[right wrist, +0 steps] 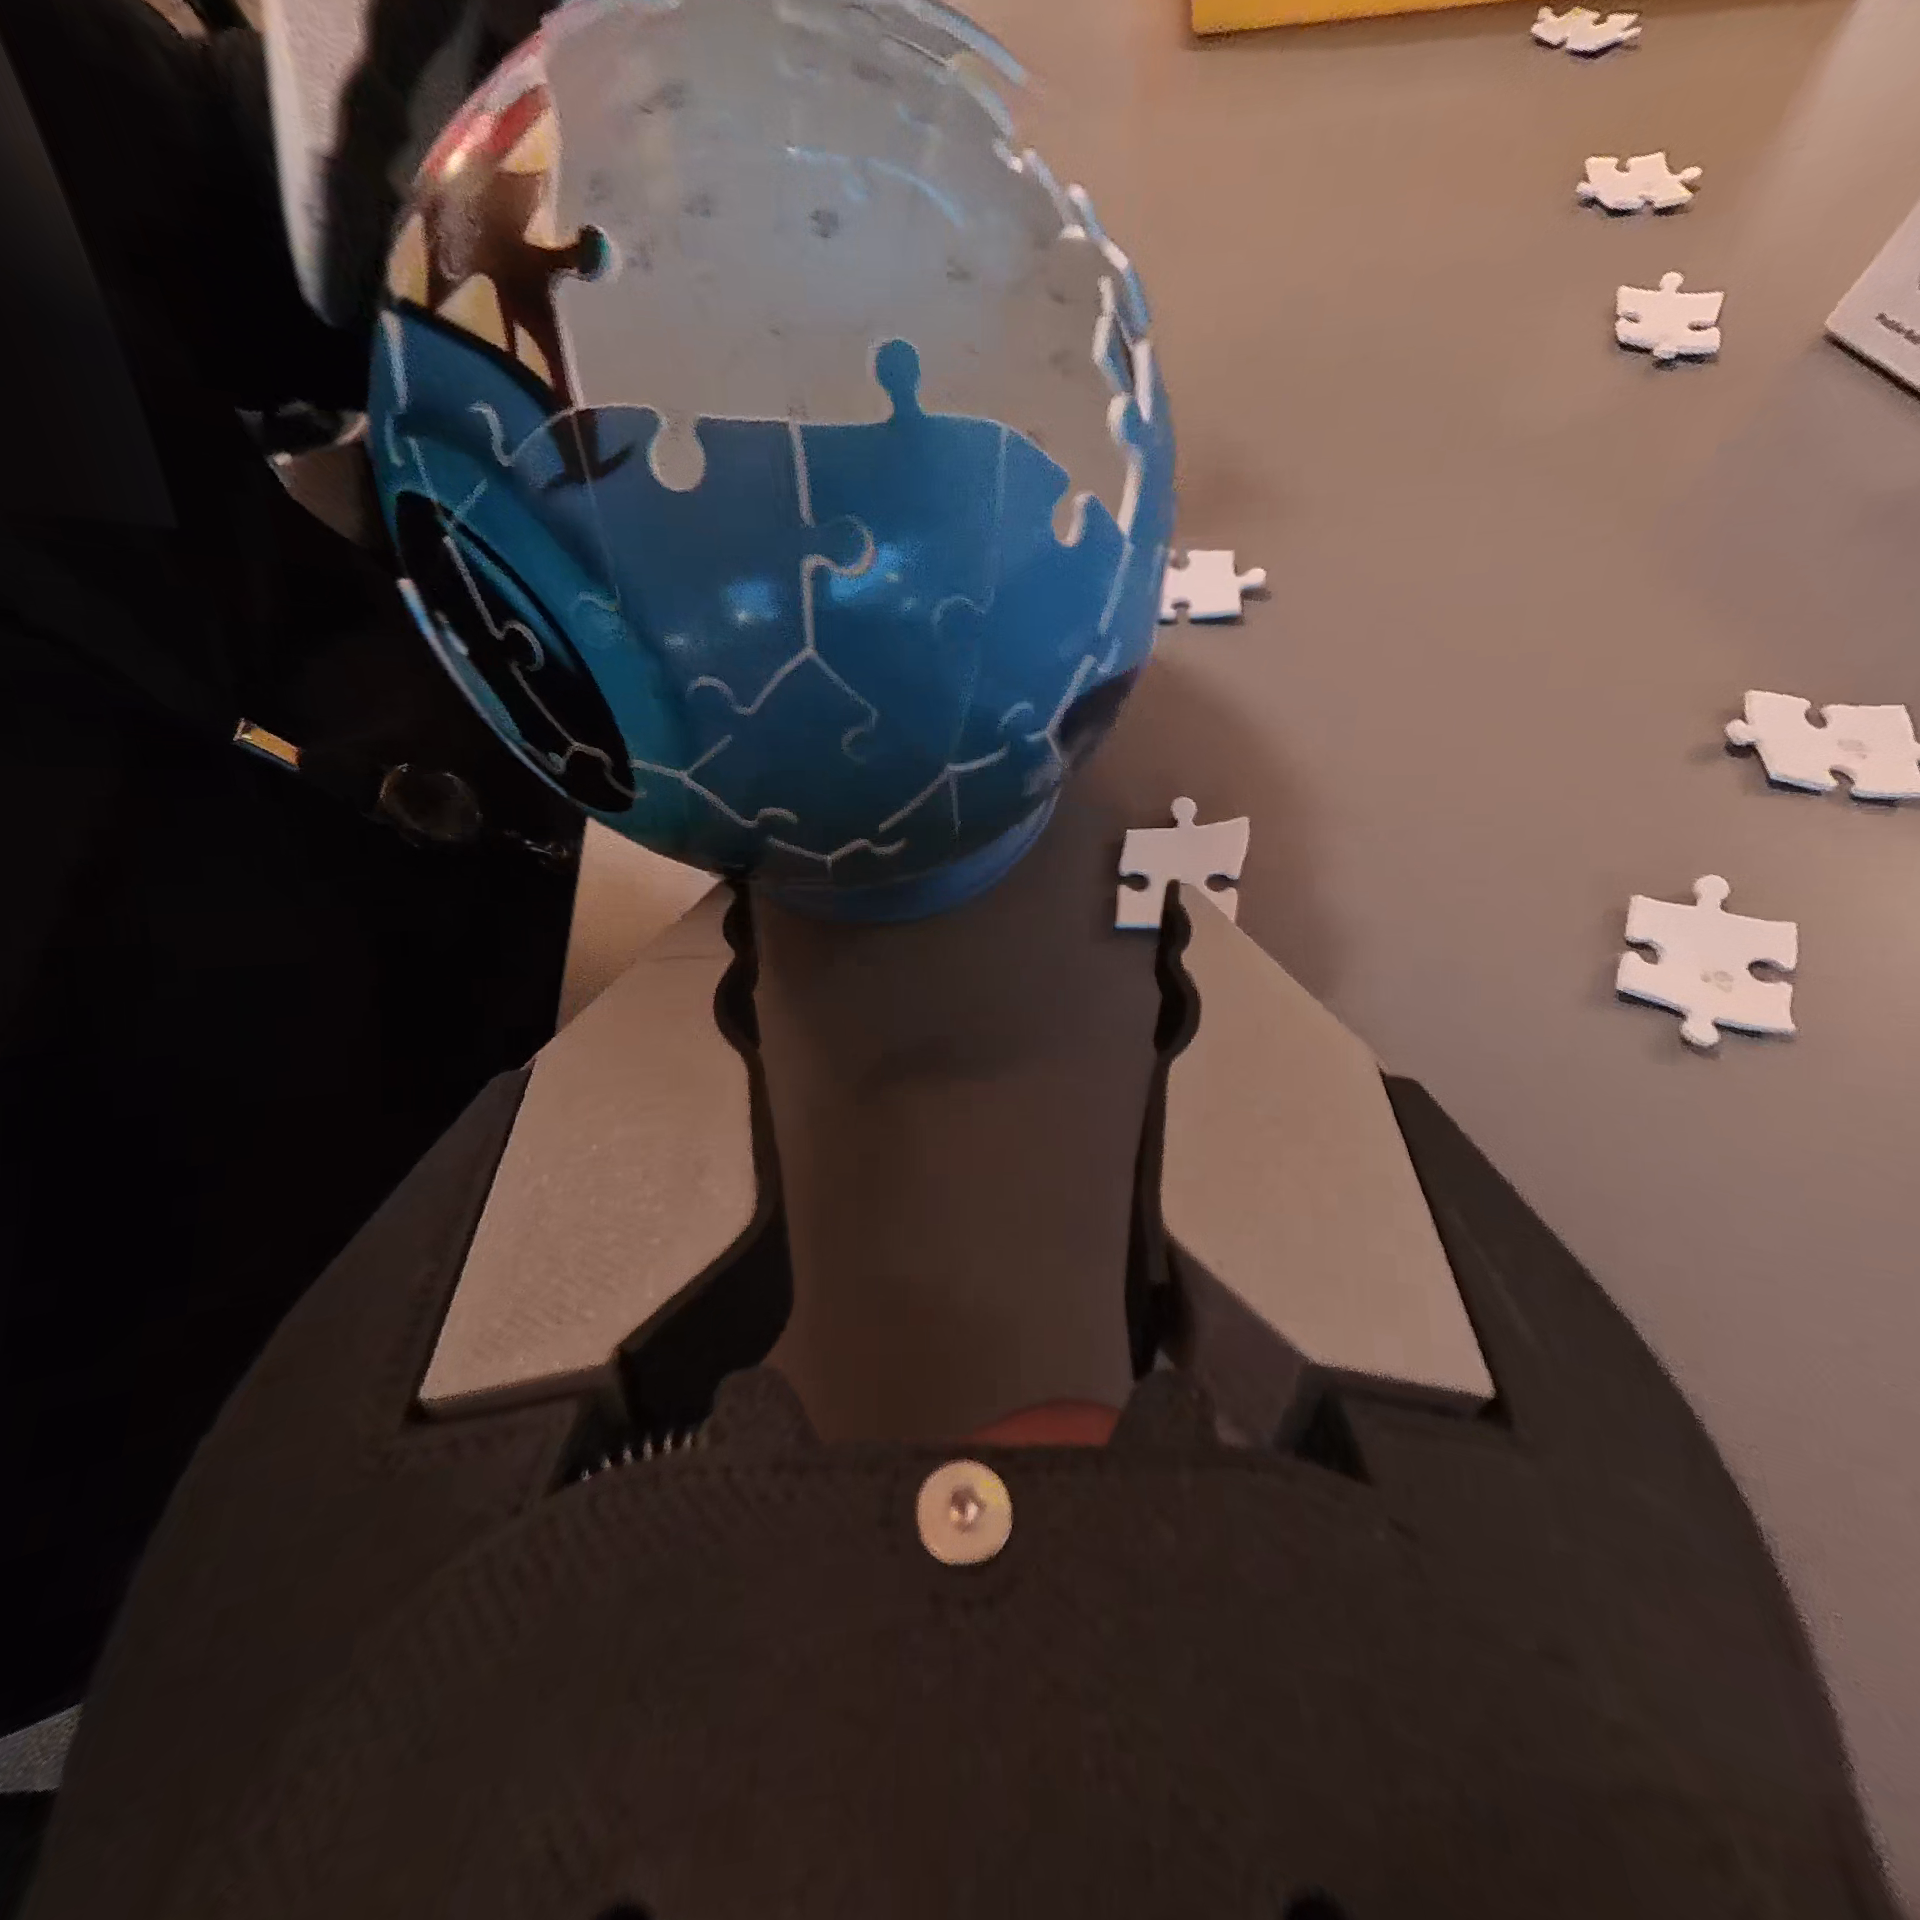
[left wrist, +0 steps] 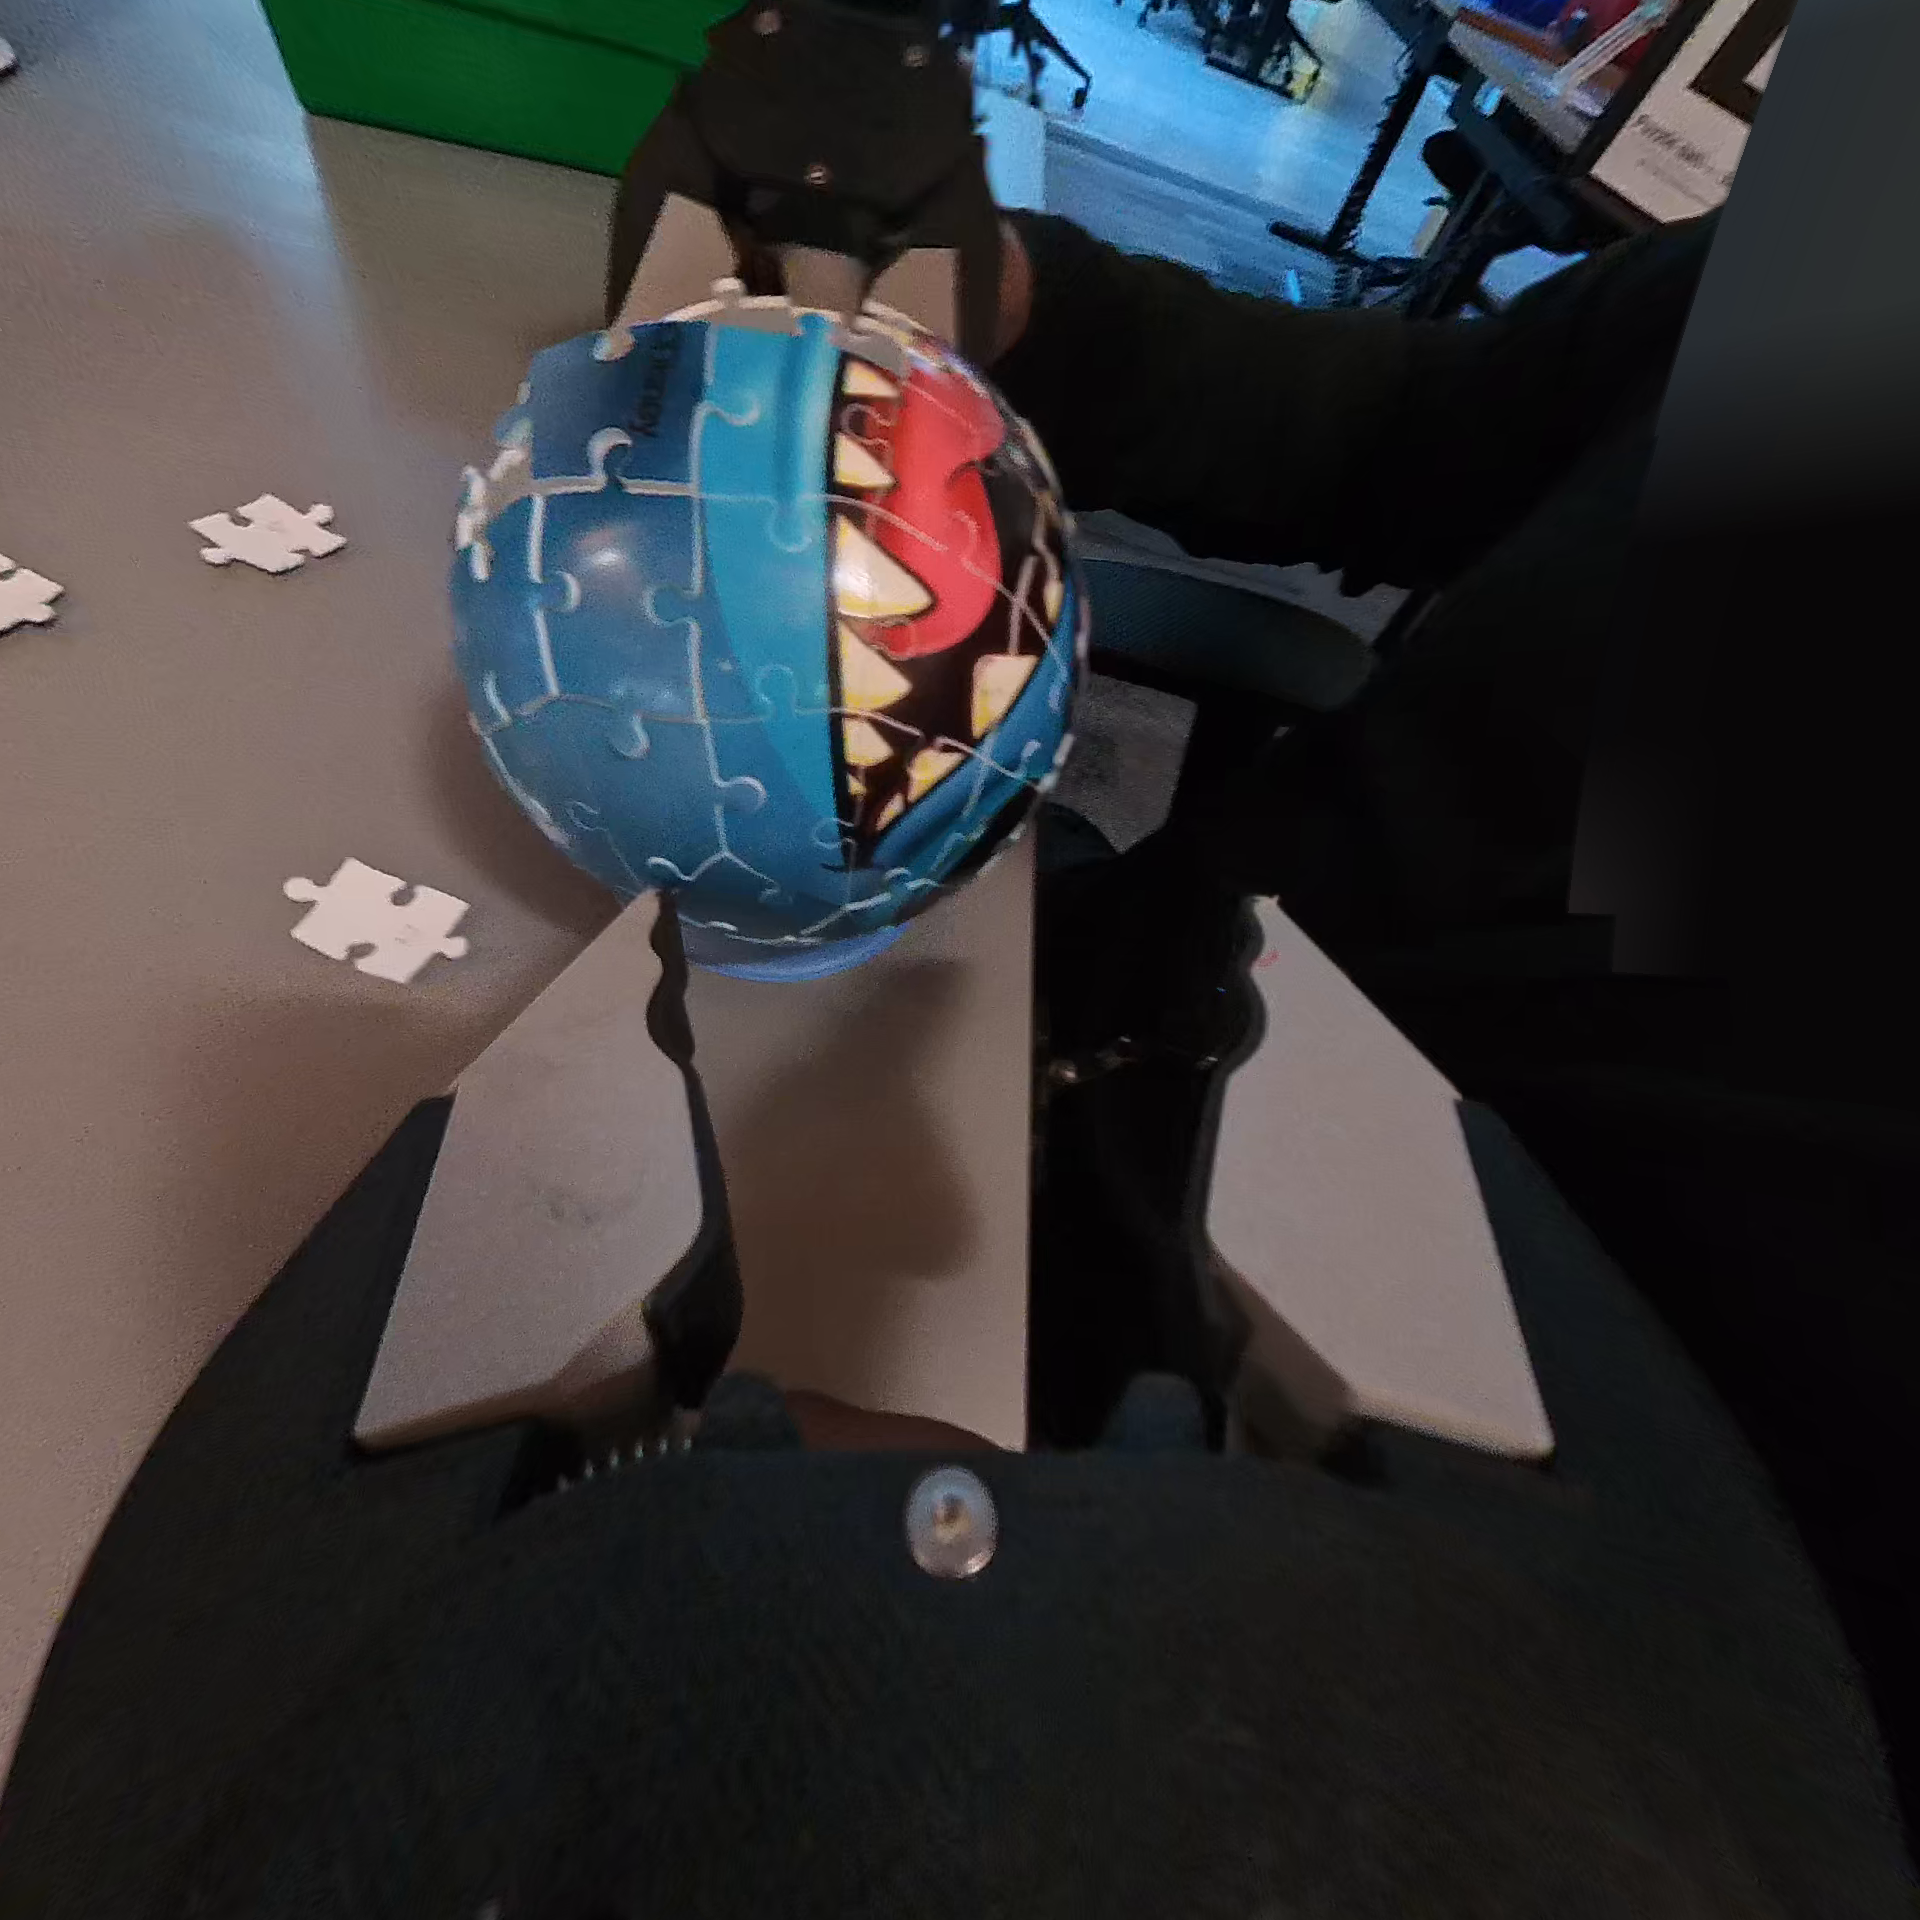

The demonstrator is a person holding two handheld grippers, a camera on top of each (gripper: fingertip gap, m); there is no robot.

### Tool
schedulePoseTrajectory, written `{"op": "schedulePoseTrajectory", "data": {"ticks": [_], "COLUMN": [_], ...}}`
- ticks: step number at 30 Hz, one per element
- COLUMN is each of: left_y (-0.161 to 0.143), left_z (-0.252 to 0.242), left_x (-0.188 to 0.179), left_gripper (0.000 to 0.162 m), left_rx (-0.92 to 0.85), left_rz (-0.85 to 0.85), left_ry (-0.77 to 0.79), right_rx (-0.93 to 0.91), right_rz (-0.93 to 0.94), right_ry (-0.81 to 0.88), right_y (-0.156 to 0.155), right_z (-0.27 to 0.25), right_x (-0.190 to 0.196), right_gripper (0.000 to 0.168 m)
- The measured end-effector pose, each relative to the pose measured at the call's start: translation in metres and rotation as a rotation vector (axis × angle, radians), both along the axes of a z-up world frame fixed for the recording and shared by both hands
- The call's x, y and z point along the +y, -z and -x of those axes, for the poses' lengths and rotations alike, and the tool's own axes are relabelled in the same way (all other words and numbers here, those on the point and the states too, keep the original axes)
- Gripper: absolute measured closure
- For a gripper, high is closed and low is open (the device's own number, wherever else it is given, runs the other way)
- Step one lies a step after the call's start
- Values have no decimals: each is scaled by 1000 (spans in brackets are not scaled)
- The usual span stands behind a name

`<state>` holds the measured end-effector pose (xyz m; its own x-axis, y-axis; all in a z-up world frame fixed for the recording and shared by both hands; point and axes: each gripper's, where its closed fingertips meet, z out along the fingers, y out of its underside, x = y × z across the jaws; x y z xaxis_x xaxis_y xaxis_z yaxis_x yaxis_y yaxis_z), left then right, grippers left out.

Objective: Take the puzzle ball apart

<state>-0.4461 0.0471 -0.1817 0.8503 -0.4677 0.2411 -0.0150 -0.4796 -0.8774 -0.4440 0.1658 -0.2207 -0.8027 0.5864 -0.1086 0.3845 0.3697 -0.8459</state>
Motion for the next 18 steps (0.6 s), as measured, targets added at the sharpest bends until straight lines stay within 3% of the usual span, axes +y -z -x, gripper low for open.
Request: {"op": "schedulePoseTrajectory", "data": {"ticks": [6, 11, 18], "left_y": [-11, 6, 24], "left_z": [13, 65, 85], "left_x": [-14, 2, 20], "left_gripper": [63, 62, 62], "left_rx": [-26, 19, -22], "left_rz": [5, 77, 127], "left_ry": [17, -48, 18], "right_rx": [1, -4, -10], "right_rz": [2, -49, -74], "right_ry": [30, -1, 6], "right_y": [0, -1, 1], "right_z": [15, 14, 27], "right_x": [23, 38, 50], "right_gripper": [96, 96, 98]}}
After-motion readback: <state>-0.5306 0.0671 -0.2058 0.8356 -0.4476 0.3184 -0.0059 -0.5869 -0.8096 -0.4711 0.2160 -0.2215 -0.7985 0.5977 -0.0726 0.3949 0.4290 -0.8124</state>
